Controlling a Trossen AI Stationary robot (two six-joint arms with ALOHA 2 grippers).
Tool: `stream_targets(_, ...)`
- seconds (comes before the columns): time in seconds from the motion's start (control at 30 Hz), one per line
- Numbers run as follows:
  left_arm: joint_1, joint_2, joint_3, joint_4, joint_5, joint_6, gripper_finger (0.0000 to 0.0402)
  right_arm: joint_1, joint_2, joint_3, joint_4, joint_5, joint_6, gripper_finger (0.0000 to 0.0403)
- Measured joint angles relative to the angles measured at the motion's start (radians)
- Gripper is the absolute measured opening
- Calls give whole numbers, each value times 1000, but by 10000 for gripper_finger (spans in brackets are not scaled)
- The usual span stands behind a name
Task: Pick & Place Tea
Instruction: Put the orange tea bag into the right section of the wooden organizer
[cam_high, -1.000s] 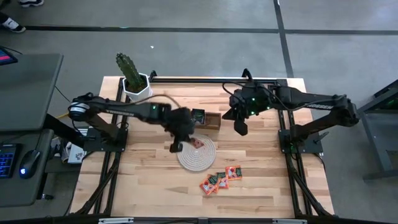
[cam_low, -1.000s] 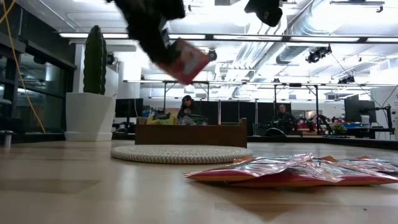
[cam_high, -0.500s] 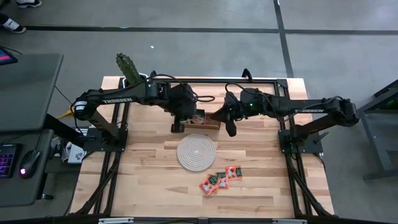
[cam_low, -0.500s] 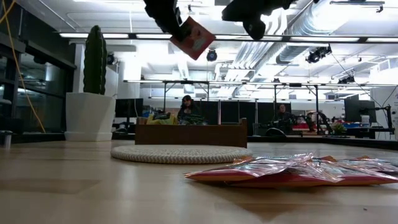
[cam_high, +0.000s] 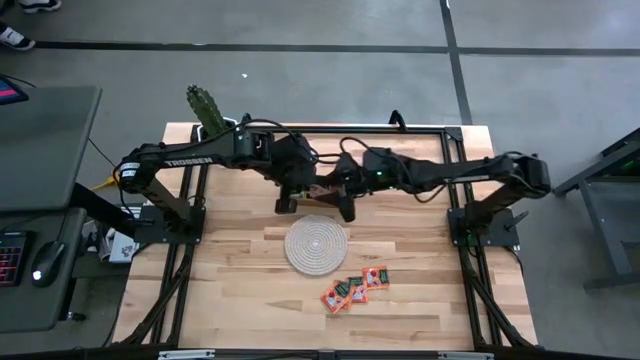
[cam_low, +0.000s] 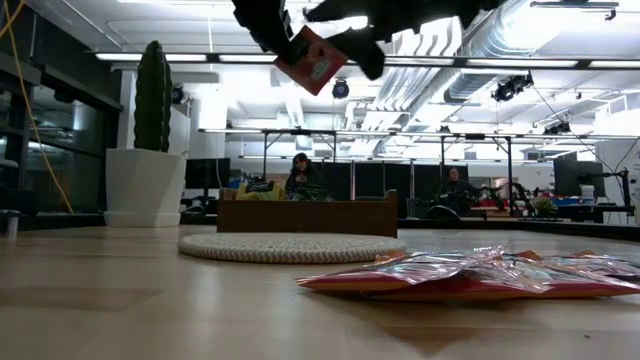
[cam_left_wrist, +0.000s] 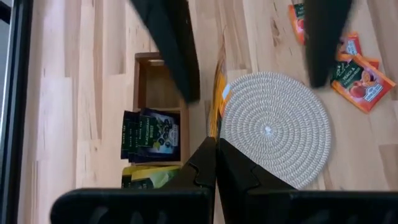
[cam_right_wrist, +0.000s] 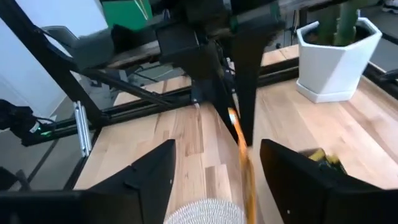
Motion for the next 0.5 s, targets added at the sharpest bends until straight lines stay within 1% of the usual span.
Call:
stream_targets(0.1,0,0,0,-9,-1,0,0,0,46,60,-9,1,-31,235)
stream_targets(0.2,0,0,0,-22,-1,0,0,-1,78,112,-54,3,-60,229)
stream_targets(0.37,0,0,0,-21,-3,0,0,-2,98,146,-136,3,-107,204)
stream_targets(0.5,-2,0,0,-28,-12,0,0,-2,98,144,-135,7,-111,180)
